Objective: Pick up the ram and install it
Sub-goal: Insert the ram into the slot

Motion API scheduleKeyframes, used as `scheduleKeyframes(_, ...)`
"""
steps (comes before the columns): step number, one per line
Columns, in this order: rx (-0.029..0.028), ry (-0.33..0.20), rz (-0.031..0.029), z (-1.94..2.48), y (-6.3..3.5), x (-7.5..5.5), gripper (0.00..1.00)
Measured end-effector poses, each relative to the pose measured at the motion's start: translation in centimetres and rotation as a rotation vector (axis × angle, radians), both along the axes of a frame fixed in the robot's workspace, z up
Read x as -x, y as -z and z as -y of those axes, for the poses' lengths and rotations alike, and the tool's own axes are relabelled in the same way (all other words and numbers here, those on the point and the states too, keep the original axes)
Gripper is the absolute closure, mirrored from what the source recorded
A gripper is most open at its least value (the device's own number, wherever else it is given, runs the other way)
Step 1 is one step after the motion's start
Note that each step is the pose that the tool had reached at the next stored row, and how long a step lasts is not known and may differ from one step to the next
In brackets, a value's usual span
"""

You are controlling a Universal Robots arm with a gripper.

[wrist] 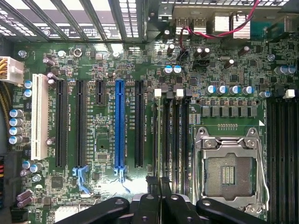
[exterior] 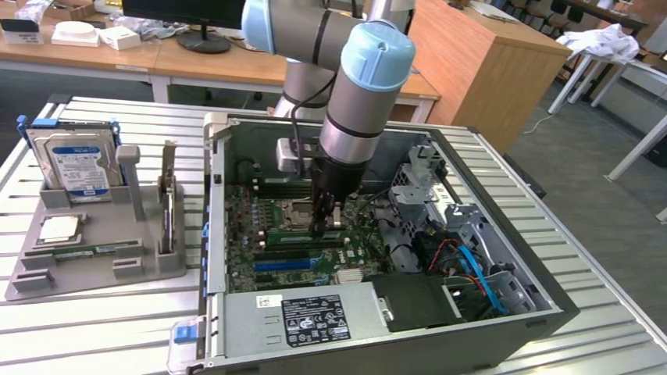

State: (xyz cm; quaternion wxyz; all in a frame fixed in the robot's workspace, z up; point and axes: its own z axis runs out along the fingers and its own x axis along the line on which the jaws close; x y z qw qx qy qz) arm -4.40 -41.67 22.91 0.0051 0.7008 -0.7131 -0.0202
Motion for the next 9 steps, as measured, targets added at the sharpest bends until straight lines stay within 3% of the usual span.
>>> scheduleKeyframes(9, -0.0001, 0.000, 0.0008, 0.00, 0.09, 0.54, 0.88)
